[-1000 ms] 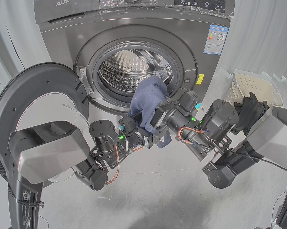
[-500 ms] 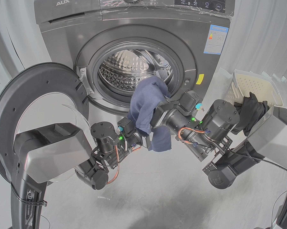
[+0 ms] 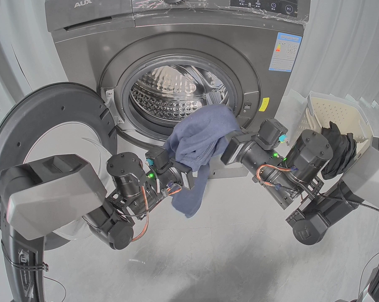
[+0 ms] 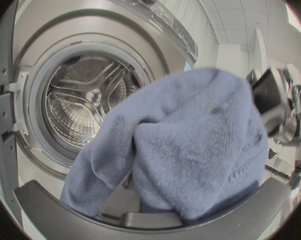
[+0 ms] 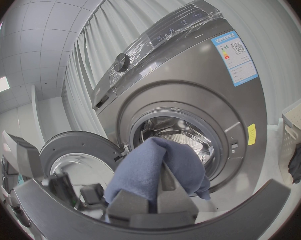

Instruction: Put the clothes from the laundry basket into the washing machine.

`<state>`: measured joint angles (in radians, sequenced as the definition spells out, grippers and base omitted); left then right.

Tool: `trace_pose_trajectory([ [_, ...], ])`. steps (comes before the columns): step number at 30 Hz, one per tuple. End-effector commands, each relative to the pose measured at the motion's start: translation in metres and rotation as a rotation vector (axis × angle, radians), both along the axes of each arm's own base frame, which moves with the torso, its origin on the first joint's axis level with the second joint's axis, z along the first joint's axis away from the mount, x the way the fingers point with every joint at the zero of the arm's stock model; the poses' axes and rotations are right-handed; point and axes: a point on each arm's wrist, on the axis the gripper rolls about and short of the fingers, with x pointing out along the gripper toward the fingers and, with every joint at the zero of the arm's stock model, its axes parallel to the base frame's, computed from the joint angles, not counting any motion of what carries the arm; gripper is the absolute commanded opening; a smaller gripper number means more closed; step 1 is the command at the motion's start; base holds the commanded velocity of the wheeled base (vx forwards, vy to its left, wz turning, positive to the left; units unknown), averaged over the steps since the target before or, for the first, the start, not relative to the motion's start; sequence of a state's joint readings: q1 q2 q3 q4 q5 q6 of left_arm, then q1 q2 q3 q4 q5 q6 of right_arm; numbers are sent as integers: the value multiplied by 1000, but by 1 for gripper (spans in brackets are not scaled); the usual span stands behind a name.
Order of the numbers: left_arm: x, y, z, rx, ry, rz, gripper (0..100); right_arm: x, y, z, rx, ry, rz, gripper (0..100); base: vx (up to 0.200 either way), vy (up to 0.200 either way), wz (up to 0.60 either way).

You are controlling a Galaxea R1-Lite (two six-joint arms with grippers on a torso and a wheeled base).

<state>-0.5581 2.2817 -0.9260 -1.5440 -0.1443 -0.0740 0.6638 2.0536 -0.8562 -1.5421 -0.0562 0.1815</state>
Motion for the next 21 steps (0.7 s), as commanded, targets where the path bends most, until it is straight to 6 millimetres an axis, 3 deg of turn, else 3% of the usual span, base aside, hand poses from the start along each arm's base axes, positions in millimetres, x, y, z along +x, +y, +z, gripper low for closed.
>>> trace_pose_trajectory([
  [1, -23, 12, 40, -64, -33, -15, 0, 3, -17, -9, -26, 41, -40, 0, 0, 0, 0],
  [10, -50, 20, 60, -76, -45, -37, 0, 6, -8, -37, -72, 104, -18, 0, 0, 0, 0],
  [16, -53, 19, 62, -79, -49, -42, 0, -6, 7, -34, -72, 95, 38, 0, 0, 0, 0],
  [20, -53, 20, 63, -86, -46, -41, 0, -10, 5, -29, -65, 86, 43, 0, 0, 0, 0],
  [21, -53, 20, 63, -86, -46, -41, 0, -11, 4, -28, -67, 85, 42, 100, 0, 0, 0],
])
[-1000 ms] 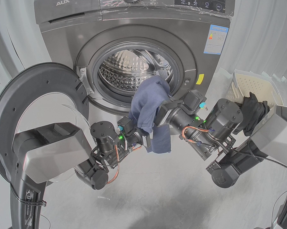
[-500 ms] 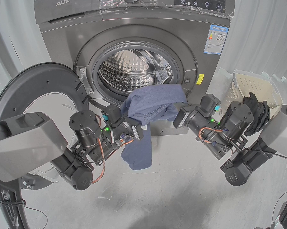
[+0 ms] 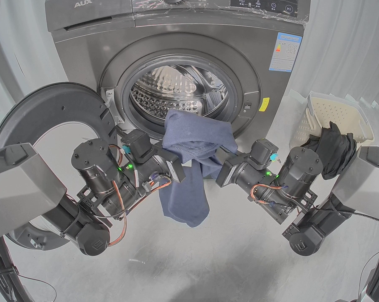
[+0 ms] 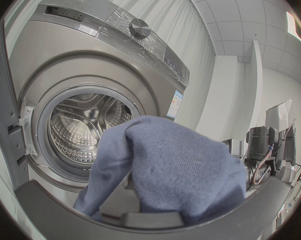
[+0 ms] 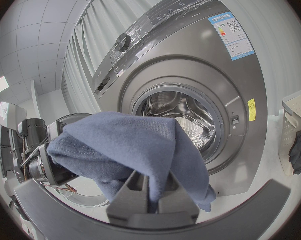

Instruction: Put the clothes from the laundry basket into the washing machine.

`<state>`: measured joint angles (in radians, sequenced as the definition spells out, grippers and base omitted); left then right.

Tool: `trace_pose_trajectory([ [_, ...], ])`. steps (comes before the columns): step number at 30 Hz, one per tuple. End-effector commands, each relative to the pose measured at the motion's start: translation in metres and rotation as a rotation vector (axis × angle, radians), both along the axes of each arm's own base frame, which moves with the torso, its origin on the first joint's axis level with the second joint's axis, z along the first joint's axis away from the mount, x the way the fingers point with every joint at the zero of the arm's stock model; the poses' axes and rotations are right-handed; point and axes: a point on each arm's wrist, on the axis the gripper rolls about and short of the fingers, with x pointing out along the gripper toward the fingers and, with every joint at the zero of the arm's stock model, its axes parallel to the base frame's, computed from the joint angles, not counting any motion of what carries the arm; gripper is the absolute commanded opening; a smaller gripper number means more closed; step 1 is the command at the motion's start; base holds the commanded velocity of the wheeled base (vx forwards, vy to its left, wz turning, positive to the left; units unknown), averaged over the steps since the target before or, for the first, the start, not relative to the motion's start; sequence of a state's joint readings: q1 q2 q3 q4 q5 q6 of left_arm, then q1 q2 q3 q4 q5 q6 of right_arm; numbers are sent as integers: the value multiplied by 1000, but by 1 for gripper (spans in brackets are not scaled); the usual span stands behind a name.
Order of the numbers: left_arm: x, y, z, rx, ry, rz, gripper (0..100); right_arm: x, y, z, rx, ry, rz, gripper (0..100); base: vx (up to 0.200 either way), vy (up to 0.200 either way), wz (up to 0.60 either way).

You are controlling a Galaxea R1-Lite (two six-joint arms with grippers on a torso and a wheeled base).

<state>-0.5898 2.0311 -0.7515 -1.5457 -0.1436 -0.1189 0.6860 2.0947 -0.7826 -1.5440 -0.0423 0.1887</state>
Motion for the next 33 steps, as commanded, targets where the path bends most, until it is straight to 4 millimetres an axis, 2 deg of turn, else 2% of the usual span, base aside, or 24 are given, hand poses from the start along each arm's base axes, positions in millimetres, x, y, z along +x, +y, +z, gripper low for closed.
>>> trace_pose_trajectory([
  [1, -3, 3, 7, -16, -14, 0, 0, -7, -4, 4, -3, 0, 6, 100, 0, 0, 0],
  [2, -4, 3, 8, -16, -16, 4, 0, -9, -5, 4, -5, 2, 9, 100, 0, 0, 0],
  [5, -16, 13, 13, -12, -11, 13, 0, -30, -20, 3, -63, 21, 56, 100, 0, 0, 0],
  [11, -48, 37, 13, 15, 34, 16, 0, -68, -44, 9, -122, 20, 144, 100, 0, 0, 0],
  [15, -53, 42, 18, 14, 20, 24, 0, -82, -55, 14, -123, 13, 157, 100, 0, 0, 0],
  [21, -48, 60, 19, 23, 13, 85, 0, -86, -64, 3, -167, 52, 139, 100, 0, 0, 0],
  [27, -49, 70, 9, 47, 49, 116, 0, -69, -77, -8, -190, 91, 64, 100, 0, 0, 0],
  [33, -48, 76, 1, 91, 63, 141, 0, -65, -81, -8, -187, 89, 44, 100, 0, 0, 0],
])
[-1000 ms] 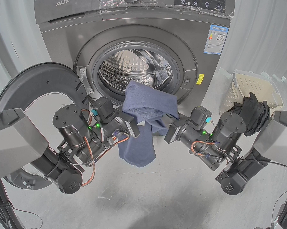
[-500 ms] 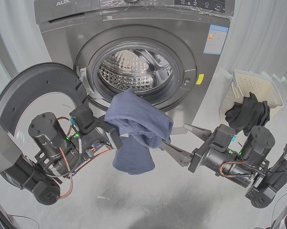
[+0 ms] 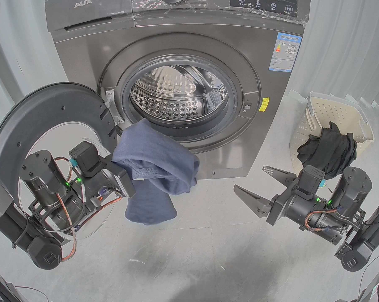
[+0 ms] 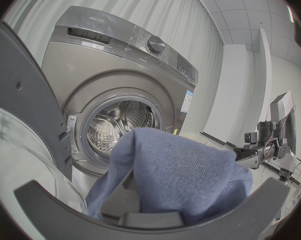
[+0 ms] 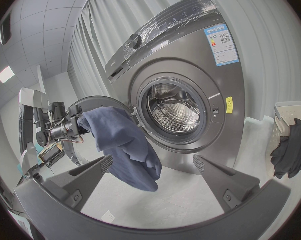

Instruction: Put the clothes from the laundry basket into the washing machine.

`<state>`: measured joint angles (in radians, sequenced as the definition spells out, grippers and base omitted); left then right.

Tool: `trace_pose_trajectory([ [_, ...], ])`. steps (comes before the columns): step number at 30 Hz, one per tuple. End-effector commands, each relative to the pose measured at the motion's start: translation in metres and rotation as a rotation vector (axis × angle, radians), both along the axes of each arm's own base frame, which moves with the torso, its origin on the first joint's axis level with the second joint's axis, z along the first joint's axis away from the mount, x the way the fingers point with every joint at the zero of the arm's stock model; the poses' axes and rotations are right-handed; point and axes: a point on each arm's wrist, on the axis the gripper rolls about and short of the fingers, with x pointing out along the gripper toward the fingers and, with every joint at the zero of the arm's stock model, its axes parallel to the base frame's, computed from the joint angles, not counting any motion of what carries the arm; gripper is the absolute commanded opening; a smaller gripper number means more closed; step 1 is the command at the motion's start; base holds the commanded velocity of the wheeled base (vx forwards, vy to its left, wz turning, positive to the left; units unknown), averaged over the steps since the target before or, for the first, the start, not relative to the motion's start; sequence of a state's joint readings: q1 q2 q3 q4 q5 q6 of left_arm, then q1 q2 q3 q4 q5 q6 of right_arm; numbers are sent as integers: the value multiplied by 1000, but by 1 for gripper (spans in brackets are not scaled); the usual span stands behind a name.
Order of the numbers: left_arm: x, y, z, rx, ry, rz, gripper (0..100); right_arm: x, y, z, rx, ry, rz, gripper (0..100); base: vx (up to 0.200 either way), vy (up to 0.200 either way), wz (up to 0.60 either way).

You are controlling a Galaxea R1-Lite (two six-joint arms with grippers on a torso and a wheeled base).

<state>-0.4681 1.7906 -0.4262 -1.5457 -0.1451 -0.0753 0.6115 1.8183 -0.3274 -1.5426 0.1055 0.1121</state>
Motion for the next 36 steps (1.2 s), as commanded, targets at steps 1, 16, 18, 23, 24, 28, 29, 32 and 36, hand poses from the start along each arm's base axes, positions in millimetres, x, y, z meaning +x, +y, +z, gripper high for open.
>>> trace_pose_trajectory([
  [1, 0, 4, -6, 15, 19, 10, 0, 5, -3, -2, -3, 5, -21, 100, 0, 0, 0],
  [16, 4, -3, -13, 32, 37, 1, 0, 6, -2, -2, -4, 2, -19, 100, 147, 0, 0],
  [18, 4, -5, -15, 36, 44, -6, 0, 6, -1, -1, -1, -1, -16, 100, 200, 0, 0],
  [23, 3, -12, -21, 47, 58, -26, 0, 6, 1, 0, 3, -8, -11, 100, 200, 0, 0],
  [24, 3, -13, -21, 47, 58, -26, 0, 6, 1, 0, 3, -8, -11, 100, 200, 0, 0],
  [28, 3, -13, -20, 46, 55, -29, 0, 6, 1, 1, 5, -10, -11, 100, 200, 0, 0],
  [29, 2, -15, -20, 46, 55, -35, 0, 6, 1, 1, 5, -10, -11, 100, 200, 0, 0],
  [32, 1, -17, -22, 50, 63, -44, 0, 6, 1, 1, 5, -10, -10, 100, 200, 0, 0],
  [36, 1, -23, -26, 66, 66, -58, 0, 4, 3, 1, 4, -9, 1, 100, 0, 0, 0],
])
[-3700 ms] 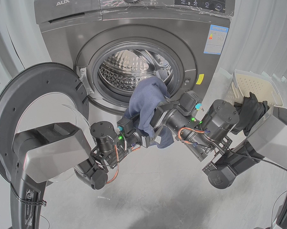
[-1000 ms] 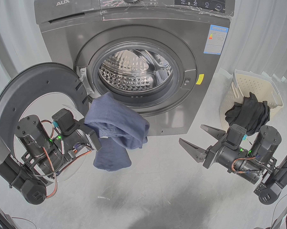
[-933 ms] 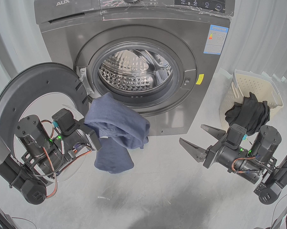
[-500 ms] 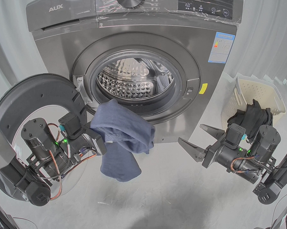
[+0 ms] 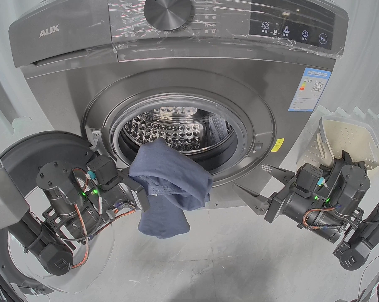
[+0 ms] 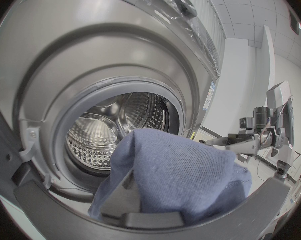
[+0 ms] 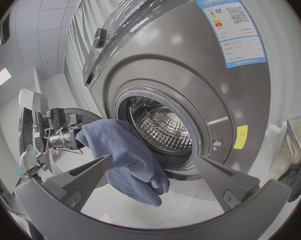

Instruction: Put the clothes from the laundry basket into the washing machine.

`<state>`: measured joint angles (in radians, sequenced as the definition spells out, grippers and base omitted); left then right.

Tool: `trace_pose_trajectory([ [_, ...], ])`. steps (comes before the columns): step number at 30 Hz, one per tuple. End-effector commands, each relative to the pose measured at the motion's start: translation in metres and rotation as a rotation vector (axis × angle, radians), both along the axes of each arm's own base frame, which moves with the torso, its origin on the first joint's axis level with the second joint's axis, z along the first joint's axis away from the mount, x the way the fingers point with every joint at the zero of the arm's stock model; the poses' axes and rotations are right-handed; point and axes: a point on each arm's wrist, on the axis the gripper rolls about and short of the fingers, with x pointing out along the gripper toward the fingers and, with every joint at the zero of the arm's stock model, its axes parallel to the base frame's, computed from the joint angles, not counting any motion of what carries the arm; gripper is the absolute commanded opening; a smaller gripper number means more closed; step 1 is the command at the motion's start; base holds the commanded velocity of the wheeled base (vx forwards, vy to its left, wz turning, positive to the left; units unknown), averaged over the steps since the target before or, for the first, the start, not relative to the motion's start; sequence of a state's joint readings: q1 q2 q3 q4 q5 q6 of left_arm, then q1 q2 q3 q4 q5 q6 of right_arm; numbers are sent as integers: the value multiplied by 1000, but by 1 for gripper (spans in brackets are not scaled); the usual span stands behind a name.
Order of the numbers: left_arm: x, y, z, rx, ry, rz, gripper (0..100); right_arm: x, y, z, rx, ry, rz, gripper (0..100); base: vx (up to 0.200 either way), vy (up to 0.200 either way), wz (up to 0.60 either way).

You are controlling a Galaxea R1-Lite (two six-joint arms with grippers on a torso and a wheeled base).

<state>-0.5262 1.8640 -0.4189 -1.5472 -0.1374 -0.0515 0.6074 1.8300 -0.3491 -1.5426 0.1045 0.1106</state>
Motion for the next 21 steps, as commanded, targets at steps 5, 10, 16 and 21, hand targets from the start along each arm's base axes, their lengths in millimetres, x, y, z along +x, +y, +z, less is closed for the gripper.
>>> trace_pose_trajectory([
  [5, -1, -11, -9, 21, 19, -31, 0, -2, 2, 0, 1, -1, 11, 100, 0, 0, 0],
  [10, 11, -30, -8, -4, 0, -24, 0, -12, 8, 1, 0, 3, 47, 100, 0, 0, 0],
  [16, 47, -51, -15, -33, -26, -2, 0, -21, 12, -5, -19, 25, 75, 100, 0, 0, 0],
  [21, 71, -62, -34, -29, -16, 19, 0, -23, 13, -6, -22, 32, 84, 100, 0, 0, 0],
])
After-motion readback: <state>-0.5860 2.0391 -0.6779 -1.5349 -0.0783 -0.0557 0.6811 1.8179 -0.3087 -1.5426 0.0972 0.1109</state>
